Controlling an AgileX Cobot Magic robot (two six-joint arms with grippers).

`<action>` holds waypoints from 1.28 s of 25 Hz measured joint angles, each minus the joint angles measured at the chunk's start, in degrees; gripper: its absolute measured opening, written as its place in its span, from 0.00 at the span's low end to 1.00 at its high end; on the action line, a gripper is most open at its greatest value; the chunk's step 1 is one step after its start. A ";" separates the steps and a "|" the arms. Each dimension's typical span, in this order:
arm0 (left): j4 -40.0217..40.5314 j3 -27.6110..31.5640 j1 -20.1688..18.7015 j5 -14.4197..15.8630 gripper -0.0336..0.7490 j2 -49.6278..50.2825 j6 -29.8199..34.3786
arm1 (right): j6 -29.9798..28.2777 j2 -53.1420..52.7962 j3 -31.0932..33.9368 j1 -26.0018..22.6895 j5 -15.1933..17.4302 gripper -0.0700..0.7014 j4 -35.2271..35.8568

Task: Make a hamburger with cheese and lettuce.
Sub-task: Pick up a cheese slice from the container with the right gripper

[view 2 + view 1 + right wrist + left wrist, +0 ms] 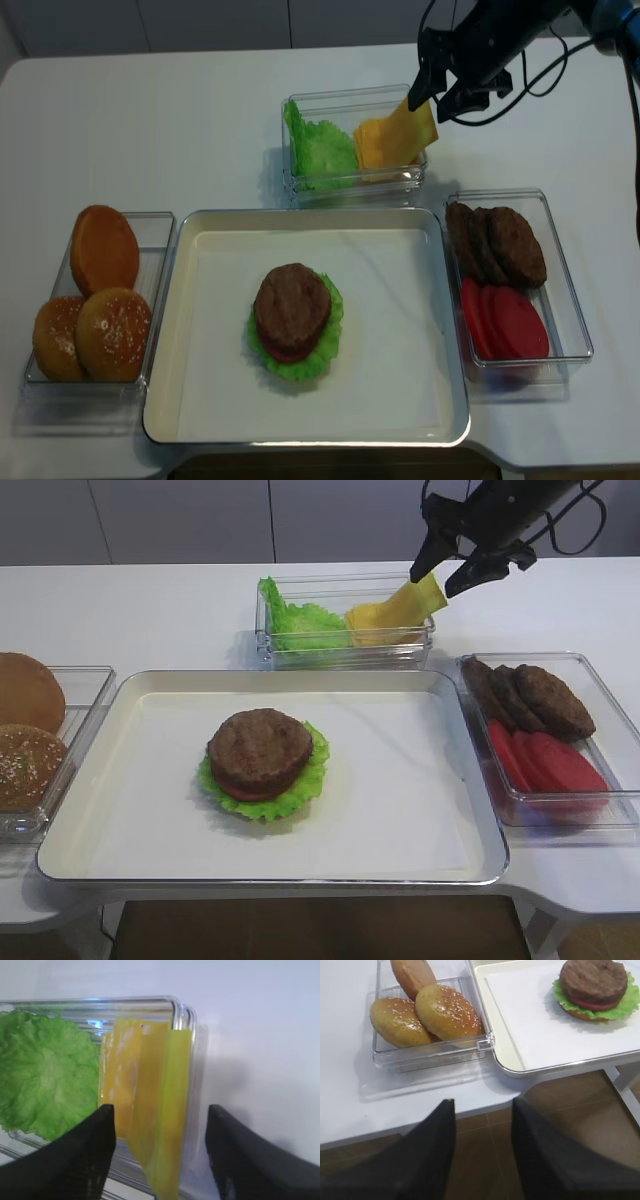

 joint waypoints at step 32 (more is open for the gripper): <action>0.00 0.00 0.00 0.00 0.40 0.00 0.00 | 0.00 1.49 -0.56 0.00 0.00 0.53 -0.04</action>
